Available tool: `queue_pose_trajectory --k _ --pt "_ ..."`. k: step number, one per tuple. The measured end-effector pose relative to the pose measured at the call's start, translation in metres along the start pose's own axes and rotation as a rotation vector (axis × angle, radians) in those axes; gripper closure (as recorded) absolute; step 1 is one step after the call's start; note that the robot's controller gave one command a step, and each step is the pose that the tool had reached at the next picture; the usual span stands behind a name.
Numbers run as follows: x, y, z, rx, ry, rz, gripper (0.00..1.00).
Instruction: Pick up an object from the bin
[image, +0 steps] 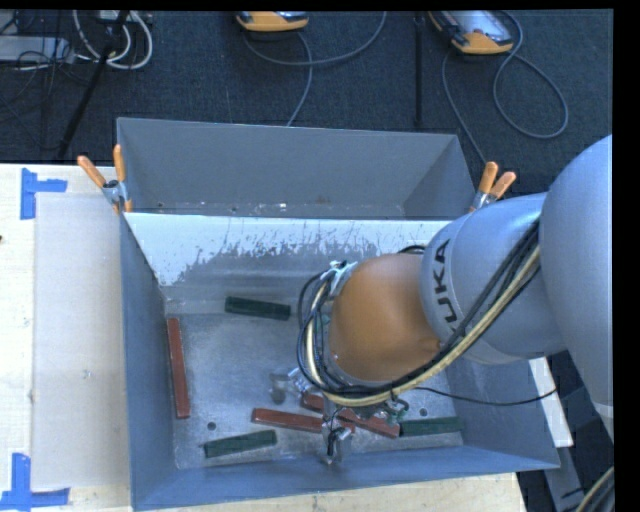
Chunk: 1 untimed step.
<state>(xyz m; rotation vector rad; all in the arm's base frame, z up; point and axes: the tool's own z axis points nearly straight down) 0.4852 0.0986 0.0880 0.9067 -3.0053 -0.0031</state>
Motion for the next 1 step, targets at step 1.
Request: queue_pose_trajectory --k 1 --pt "-0.0215 -0.0035 0.019 0.001 -0.001 -0.637 0.0"
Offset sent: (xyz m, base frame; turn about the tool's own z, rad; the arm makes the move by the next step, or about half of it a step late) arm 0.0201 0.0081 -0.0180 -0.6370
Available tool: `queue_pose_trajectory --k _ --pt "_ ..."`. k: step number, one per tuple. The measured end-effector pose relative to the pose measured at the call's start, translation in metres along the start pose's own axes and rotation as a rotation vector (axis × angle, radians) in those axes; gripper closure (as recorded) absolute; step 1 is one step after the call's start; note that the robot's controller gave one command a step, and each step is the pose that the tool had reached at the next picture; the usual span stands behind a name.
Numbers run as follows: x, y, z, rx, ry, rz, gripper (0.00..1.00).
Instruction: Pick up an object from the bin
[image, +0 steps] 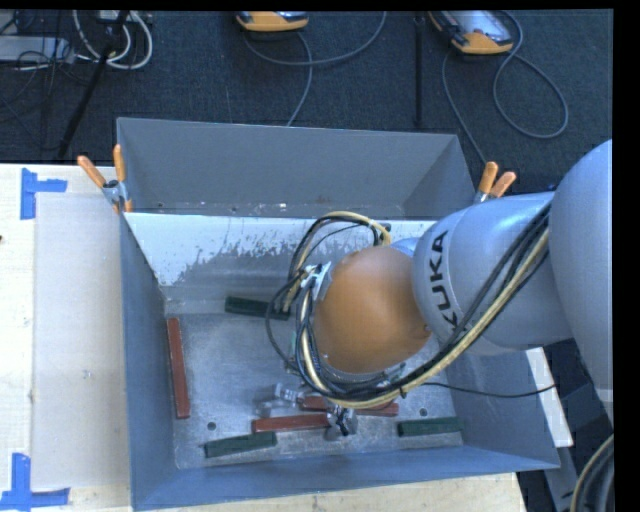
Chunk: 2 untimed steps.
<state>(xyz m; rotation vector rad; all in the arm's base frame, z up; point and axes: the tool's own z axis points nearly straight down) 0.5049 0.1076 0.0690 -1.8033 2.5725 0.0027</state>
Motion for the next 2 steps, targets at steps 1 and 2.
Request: queue_pose_trajectory --k 1,2 --pt "0.031 -0.064 -0.001 0.006 0.001 0.012 0.0" --pt "0.062 -0.013 0.0 -0.004 0.003 0.005 0.0"
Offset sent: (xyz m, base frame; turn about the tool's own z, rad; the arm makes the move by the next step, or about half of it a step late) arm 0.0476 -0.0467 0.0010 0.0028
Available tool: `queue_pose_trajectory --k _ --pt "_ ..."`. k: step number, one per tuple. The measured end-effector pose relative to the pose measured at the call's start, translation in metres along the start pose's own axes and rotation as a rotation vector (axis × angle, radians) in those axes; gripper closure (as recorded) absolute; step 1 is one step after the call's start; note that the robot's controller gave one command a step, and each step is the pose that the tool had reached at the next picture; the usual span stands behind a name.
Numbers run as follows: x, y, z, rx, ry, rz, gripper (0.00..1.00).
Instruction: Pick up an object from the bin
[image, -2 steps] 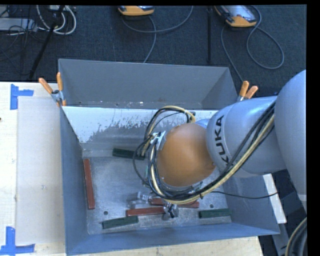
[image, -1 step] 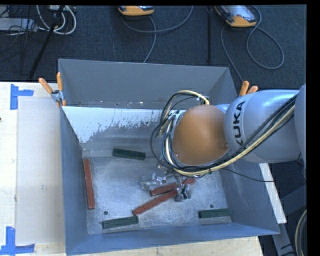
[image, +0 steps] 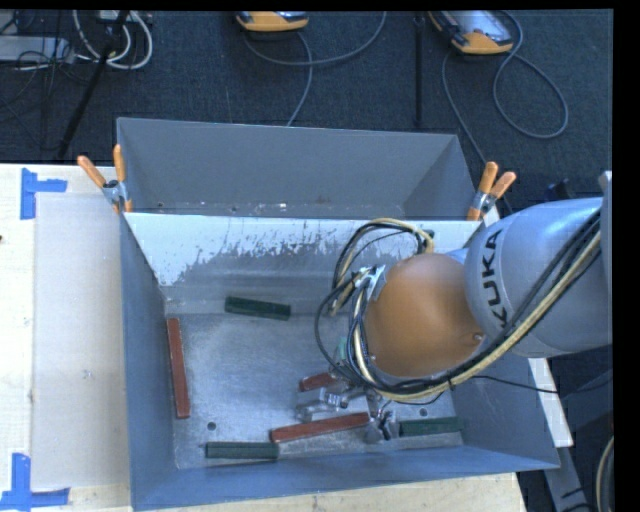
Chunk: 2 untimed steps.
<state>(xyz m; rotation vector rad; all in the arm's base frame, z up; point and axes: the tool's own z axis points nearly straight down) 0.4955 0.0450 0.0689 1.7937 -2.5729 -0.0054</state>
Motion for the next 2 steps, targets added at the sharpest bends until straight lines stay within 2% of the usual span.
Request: queue_pose_trajectory --k 1,2 --pt "-0.0448 -0.0788 -0.0019 0.01 -0.008 0.017 0.0" --pt "-0.0431 -0.0763 -0.0012 0.004 -0.005 0.02 1.0"
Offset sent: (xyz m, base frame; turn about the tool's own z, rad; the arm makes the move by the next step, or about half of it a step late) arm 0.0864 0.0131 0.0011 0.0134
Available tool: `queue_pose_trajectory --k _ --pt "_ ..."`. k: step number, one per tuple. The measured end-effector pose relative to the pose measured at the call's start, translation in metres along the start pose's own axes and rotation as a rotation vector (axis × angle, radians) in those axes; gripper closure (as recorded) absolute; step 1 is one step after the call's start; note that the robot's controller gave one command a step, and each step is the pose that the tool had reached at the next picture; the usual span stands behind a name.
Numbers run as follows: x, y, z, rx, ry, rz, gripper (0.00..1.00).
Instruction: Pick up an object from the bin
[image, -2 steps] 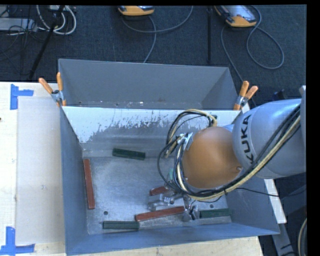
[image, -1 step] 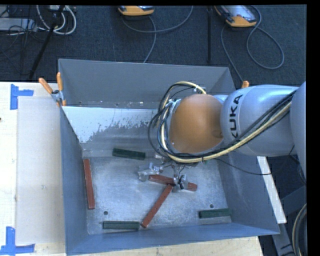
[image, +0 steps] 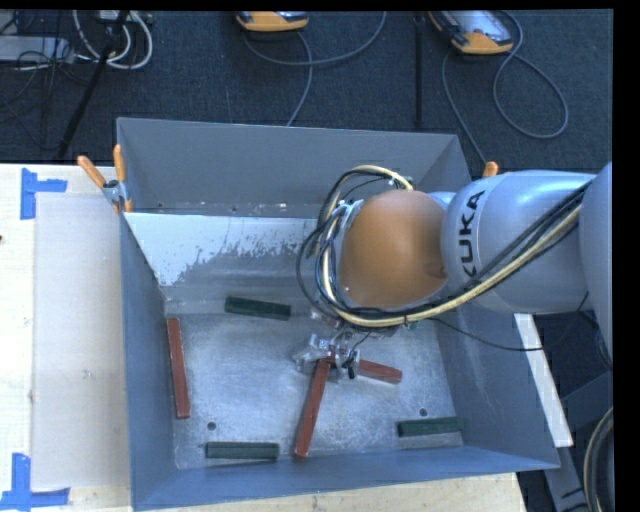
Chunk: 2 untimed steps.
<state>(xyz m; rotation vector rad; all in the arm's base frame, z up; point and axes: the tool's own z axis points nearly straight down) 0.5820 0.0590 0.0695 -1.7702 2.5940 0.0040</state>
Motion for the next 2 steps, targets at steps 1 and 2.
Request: queue_pose_trajectory --k 1,2 --pt "-0.016 -0.003 -0.116 0.008 -0.003 0.006 1.0" --pt "-0.043 -0.011 -0.194 0.01 -0.005 0.016 1.0"
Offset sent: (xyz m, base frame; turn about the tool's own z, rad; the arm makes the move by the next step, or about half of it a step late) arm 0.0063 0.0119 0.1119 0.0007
